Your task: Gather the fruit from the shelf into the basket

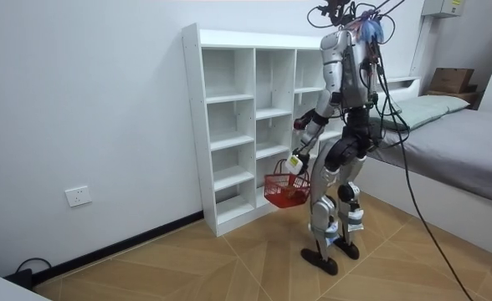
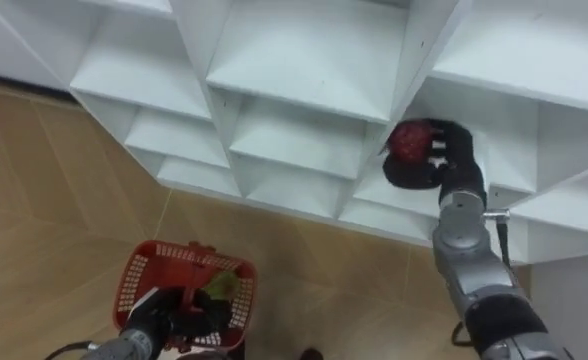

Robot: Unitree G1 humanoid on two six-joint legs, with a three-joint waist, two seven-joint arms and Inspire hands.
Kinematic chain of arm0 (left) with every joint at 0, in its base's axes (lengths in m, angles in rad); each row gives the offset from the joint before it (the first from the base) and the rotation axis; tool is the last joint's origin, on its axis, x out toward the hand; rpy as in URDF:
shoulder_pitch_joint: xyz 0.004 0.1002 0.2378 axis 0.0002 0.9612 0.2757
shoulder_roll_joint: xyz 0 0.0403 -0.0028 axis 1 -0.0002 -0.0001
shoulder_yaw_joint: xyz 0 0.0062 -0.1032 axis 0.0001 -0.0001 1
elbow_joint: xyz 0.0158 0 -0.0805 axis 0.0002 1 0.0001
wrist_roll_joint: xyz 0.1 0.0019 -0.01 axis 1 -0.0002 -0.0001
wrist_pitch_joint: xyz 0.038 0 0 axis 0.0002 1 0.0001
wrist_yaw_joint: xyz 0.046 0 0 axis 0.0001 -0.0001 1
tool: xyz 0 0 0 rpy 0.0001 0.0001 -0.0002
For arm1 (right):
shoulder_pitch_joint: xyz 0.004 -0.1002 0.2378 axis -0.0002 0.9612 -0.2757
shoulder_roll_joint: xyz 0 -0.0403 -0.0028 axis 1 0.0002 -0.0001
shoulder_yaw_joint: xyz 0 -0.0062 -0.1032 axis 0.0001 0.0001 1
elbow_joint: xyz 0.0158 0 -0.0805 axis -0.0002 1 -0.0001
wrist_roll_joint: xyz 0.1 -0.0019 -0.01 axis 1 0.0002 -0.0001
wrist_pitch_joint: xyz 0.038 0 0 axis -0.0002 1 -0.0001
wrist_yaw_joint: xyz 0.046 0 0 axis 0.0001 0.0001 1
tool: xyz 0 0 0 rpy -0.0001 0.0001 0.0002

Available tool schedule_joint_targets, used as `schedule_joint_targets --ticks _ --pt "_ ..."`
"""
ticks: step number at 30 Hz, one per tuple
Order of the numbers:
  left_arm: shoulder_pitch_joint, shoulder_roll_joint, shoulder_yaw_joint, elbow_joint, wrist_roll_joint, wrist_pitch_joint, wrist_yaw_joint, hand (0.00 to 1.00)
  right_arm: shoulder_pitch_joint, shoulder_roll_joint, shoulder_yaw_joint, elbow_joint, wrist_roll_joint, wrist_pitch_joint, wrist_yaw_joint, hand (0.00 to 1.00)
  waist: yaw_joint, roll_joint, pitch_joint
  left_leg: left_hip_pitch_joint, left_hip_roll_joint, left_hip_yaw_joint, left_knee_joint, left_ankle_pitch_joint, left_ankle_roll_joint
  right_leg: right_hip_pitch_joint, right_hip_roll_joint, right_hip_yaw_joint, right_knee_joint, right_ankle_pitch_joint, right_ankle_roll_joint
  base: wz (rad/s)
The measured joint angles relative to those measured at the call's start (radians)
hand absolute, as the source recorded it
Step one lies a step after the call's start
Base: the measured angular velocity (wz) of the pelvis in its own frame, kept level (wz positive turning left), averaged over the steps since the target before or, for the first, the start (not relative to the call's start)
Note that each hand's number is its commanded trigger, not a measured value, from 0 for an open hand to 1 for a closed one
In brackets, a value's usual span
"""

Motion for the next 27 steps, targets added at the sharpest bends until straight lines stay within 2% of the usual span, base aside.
schedule_joint_targets --ticks 1,3,6,9,13,17,19,23,27 --pt "0.0 -0.001 0.0 0.0 -0.001 0.0 0.005 1.0 0.016 0.005 0.007 -0.012 -0.002 0.0 0.01 1.0 0.0 0.004 -0.0031 0.002 0.001 0.001 0.0 0.0 0.0 0.001 0.001 0.005 0.001 0.002 0.0 -0.29" --pt "-0.006 -0.015 0.002 0.006 -0.001 0.0 0.017 1.0 0.071 0.011 0.043 -0.06 0.001 -0.001 0.043 1.0 -0.003 0.024 -0.0148 0.012 0.002 0.003 -0.004 0.0 0.0 0.0 0.004 0.02 0.005 0.005 -0.001 -0.22" --pt "0.001 -0.031 0.001 0.005 -0.002 -0.001 0.017 1.0 0.145 0.014 0.074 -0.13 0.007 -0.002 0.068 1.0 -0.008 0.037 -0.0231 0.05 0.002 0.009 -0.028 0.0 0.0 0.021 0.007 0.034 -0.003 0.005 -0.001 -0.13" --pt "0.011 -0.034 0.0 0.005 -0.001 -0.001 0.019 1.0 0.208 0.03 0.091 -0.201 0.002 -0.005 0.105 1.0 -0.024 0.041 -0.0244 0.08 0.01 0.021 -0.053 0.0 0.0 0.043 0.017 0.038 -0.022 0.012 -0.005 -0.09" --pt "0.015 -0.037 0.0 0.005 -0.001 -0.01 0.018 1.0 0.239 0.052 0.099 -0.201 -0.011 -0.008 0.153 1.0 -0.039 0.046 -0.0247 0.092 0.016 0.035 -0.065 -0.001 -0.003 0.053 0.024 0.039 -0.037 0.023 -0.003 -0.04" --pt "0.017 -0.037 0.0 -0.009 -0.002 -0.013 0.019 1.0 0.281 0.064 0.14 -0.212 -0.019 -0.008 0.21 1.0 -0.04 0.046 -0.0248 0.087 0.026 0.053 -0.069 -0.003 -0.004 0.053 0.036 0.046 -0.061 0.041 -0.002 -0.06" --pt "0.016 -0.05 0.0 -0.015 -0.002 -0.014 0.018 1.0 0.316 0.073 0.153 -0.24 -0.047 -0.008 0.244 1.0 -0.038 0.046 -0.0249 0.087 0.027 0.053 -0.069 -0.003 -0.005 0.053 0.038 0.05 -0.064 0.043 -0.002 -0.04" --pt "0.016 -0.063 -0.009 -0.015 -0.002 -0.014 0.015 1.0 0.332 0.085 0.167 -0.243 -0.077 -0.009 0.273 1.0 -0.04 0.046 -0.0249 0.088 0.027 0.054 -0.069 -0.004 -0.005 0.052 0.039 0.053 -0.065 0.043 -0.002 -0.02" --pt "0.016 -0.063 -0.03 -0.015 -0.002 -0.021 0.015 1.0 0.34 0.083 0.192 -0.233 -0.083 -0.011 0.276 1.0 -0.04 0.046 -0.0249 0.087 0.026 0.054 -0.069 -0.004 -0.005 0.053 0.039 0.054 -0.068 0.043 -0.002 0.0"
